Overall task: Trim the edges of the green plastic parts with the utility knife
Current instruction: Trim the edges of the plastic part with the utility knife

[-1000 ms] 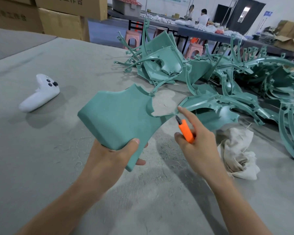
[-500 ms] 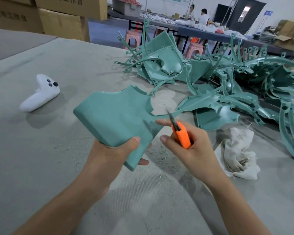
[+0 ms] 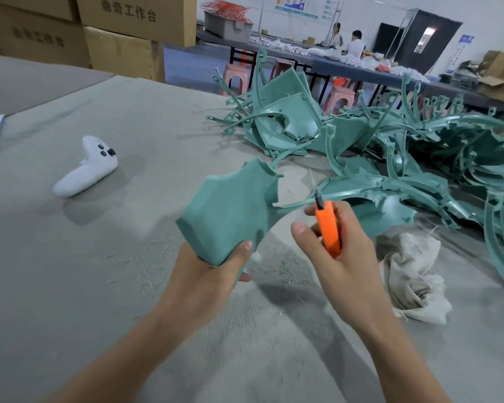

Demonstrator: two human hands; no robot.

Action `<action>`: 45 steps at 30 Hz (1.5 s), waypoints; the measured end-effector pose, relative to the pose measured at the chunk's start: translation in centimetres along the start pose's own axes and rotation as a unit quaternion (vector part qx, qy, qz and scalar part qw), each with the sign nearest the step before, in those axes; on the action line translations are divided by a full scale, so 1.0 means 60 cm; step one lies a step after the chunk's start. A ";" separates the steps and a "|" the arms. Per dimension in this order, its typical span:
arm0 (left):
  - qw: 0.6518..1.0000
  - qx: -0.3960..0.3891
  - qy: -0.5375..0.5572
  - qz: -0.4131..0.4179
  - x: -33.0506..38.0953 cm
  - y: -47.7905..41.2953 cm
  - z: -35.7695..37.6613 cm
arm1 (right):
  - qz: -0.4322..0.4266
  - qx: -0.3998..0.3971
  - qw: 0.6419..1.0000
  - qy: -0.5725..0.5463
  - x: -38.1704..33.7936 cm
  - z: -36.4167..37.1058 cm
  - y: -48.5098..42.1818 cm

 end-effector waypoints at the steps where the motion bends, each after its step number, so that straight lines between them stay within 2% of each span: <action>1: 1.000 0.018 -0.010 0.011 0.001 -0.002 -0.003 | -0.003 -0.017 1.000 -0.017 -0.007 0.009 0.002; 5: 0.991 0.070 -0.077 0.087 0.011 -0.004 -0.015 | -0.038 -0.086 0.994 -0.060 -0.041 0.041 0.002; 10: 0.963 0.118 -0.146 0.192 0.039 -0.006 -0.037 | -0.095 -0.137 0.986 0.008 -0.078 0.050 0.001; 12: 0.956 0.126 -0.167 0.208 0.044 -0.008 -0.045 | -0.110 -0.152 0.981 0.041 -0.084 0.052 0.005; 16: 0.954 0.099 -0.133 0.249 0.060 0.000 -0.052 | -0.124 -0.167 0.974 0.089 -0.088 0.054 0.010; 23: 0.945 0.108 -0.152 0.269 0.065 -0.003 -0.065 | -0.109 -0.194 0.969 0.110 -0.086 0.048 -0.002; 37: 0.950 0.106 -0.191 0.224 0.034 -0.015 -0.052 | -0.098 -0.124 0.981 0.113 -0.040 0.045 -0.033; 45: 0.951 0.101 -0.188 0.222 0.033 -0.013 -0.041 | -0.126 -0.045 0.972 0.192 -0.034 0.032 -0.040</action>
Point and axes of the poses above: each hand's wrist, its own y-axis away from the middle knuckle, its own z-axis out of the palm, x = y × z, the point moved 6 cm from there along -y, towards the middle knuckle, and after that the axes turned 15 degrees about -y, right-handed, at the moved point
